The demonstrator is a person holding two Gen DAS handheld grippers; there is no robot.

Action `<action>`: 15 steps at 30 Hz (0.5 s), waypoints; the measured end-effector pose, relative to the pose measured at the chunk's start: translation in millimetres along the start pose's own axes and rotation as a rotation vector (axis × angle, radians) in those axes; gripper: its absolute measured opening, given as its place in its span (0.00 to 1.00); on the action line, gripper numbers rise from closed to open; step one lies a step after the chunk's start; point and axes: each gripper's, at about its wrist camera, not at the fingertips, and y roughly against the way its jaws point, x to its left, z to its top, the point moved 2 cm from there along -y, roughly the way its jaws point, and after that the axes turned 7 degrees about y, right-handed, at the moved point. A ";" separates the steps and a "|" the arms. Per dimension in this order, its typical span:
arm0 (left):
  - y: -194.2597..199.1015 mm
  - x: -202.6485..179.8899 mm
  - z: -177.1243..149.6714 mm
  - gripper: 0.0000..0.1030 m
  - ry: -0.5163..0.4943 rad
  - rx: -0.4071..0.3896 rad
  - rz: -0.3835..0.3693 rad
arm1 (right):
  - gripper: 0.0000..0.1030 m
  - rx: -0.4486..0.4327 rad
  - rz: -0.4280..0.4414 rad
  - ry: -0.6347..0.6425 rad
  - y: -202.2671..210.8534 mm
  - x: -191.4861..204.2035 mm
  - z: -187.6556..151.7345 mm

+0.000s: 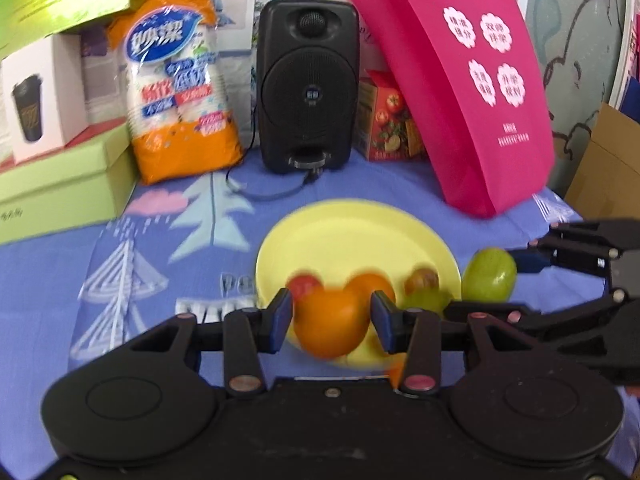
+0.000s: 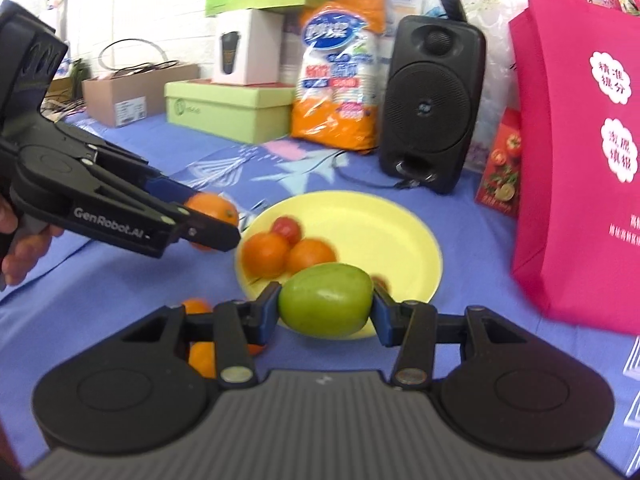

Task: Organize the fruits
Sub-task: 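Open the right tool over the plate to drop the green tomato while the left tool keeps the orange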

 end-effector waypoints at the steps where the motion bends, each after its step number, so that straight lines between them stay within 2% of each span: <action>1: -7.0 -1.6 7.1 0.42 -0.005 -0.004 0.003 | 0.45 -0.002 -0.008 -0.007 -4.6 -4.5 3.5; 4: -29.7 -5.2 24.5 0.42 -0.031 -0.008 0.023 | 0.45 -0.005 -0.044 -0.022 -19.4 -18.4 11.6; 8: -54.9 -2.2 40.4 0.42 0.003 0.006 0.019 | 0.45 0.004 -0.073 -0.054 -41.1 -37.3 16.5; 12: -62.2 0.4 44.0 0.42 0.002 0.018 0.014 | 0.45 0.016 -0.077 -0.107 -59.8 -52.2 17.1; 15: -53.3 2.7 39.8 0.42 -0.020 0.011 0.023 | 0.45 0.027 -0.069 -0.120 -70.6 -55.6 16.7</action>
